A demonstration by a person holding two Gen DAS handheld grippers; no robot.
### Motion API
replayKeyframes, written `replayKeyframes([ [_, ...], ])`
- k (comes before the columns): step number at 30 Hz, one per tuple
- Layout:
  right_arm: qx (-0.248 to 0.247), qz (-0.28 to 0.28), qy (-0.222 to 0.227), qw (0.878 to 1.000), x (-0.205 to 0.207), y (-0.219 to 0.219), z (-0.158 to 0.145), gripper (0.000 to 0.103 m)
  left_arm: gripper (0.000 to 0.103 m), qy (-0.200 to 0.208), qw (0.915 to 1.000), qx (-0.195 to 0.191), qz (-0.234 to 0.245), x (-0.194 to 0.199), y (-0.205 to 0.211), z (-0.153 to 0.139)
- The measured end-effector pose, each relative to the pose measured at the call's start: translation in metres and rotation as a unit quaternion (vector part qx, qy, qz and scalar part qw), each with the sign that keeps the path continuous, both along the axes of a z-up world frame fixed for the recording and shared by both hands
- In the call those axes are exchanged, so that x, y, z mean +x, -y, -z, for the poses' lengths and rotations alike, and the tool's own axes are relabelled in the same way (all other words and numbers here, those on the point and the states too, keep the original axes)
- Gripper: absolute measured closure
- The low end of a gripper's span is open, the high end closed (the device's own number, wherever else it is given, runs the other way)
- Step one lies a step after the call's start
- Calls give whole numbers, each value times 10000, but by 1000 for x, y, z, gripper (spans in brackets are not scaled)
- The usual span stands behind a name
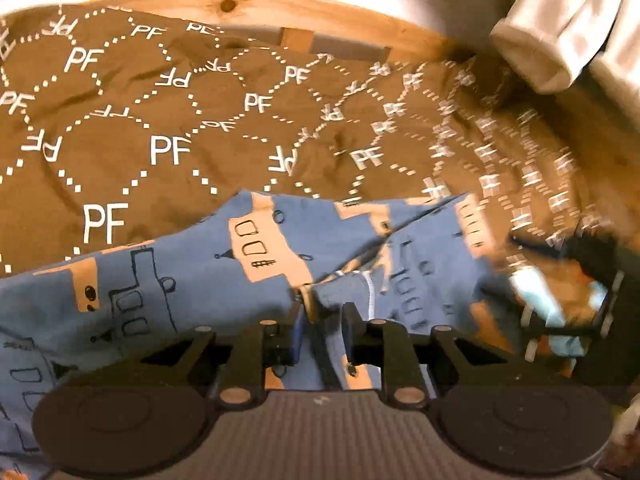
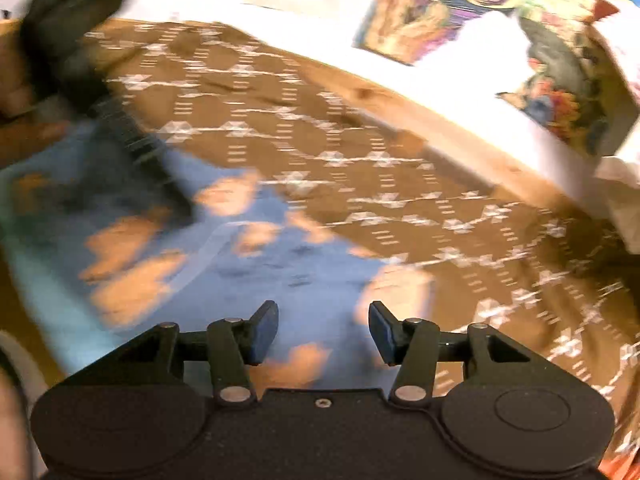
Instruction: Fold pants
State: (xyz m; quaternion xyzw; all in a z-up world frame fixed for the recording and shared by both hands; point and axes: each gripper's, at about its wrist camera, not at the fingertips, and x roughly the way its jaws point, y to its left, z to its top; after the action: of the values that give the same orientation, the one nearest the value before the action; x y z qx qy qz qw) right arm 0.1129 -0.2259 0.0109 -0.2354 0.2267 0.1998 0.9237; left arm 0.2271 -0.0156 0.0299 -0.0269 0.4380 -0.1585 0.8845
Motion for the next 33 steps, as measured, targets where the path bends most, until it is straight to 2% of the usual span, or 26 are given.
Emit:
replayKeyframes([
  [2,-148,146,75,9998,23,5,2,50,78,-155,9994,171,-268,6,6,8],
  [6,-451,327,-88,9984,59,9,19,45,74,-283,9982,-47,-533,12,2,18],
  [8,-353,409,-219,9983,64,14,22,42,72,-289,9981,-85,-537,11,-1,18],
  [11,-117,512,-71,9986,51,18,9,28,60,-249,9982,-61,-542,9,-4,14],
  [12,-73,502,-13,9987,45,18,5,19,53,-232,9981,-61,-567,8,-5,12],
  [13,-11,469,22,9989,36,17,1,17,47,-219,9980,-83,-593,6,-7,10],
  [18,148,222,76,9996,-15,-2,-3,8,38,-172,9974,-40,-695,1,-11,6],
  [20,9,78,19,10000,-27,-16,5,5,35,-181,9972,-44,-730,-1,-14,6],
  [24,-551,-33,-389,9977,-27,-45,35,6,20,-133,9968,-149,-772,-13,-21,1],
  [25,-599,14,-396,9974,-26,-48,37,6,15,-75,9969,-150,-774,-19,-24,-2],
  [28,-190,-16,-321,9993,-32,-45,22,3,7,273,9966,-38,-771,-50,-33,-15],
  [31,-33,-239,-124,9996,-39,-46,9,1,7,712,9927,85,-974,-91,-49,-28],
  [33,72,-488,-40,9988,-43,-46,1,1,6,1016,9868,35,-1259,-121,-66,-34],
])
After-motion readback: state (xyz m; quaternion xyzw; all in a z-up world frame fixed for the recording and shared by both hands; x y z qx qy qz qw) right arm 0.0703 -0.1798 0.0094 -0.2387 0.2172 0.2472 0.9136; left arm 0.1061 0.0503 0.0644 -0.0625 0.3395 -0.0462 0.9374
